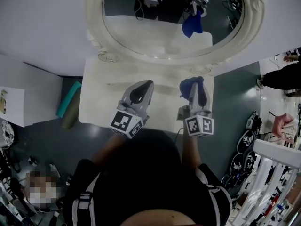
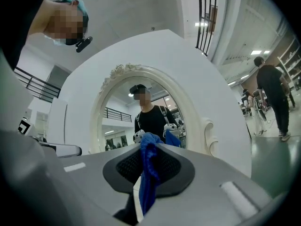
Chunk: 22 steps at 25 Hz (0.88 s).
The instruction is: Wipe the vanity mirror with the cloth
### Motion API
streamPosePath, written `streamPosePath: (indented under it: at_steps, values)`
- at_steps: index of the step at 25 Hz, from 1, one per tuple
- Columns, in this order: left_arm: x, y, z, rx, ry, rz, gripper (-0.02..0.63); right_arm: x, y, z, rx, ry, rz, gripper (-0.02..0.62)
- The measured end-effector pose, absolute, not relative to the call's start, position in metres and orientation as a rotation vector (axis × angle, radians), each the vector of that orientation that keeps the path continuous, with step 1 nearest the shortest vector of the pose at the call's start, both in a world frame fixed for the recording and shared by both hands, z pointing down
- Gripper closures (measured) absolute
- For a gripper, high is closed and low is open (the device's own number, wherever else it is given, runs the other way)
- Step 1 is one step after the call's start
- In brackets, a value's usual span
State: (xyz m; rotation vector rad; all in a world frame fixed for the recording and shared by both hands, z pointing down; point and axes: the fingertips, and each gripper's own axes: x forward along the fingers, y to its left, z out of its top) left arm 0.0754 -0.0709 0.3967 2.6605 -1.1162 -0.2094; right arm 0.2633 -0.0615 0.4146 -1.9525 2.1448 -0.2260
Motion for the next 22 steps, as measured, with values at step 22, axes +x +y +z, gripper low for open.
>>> streamPosePath:
  at_steps: [22]
  values:
    - [0.115, -0.155, 0.409, 2.624, -1.156, -0.165, 0.597, 0.312, -0.166, 0.430, -1.939, 2.142, -0.209, 0.554]
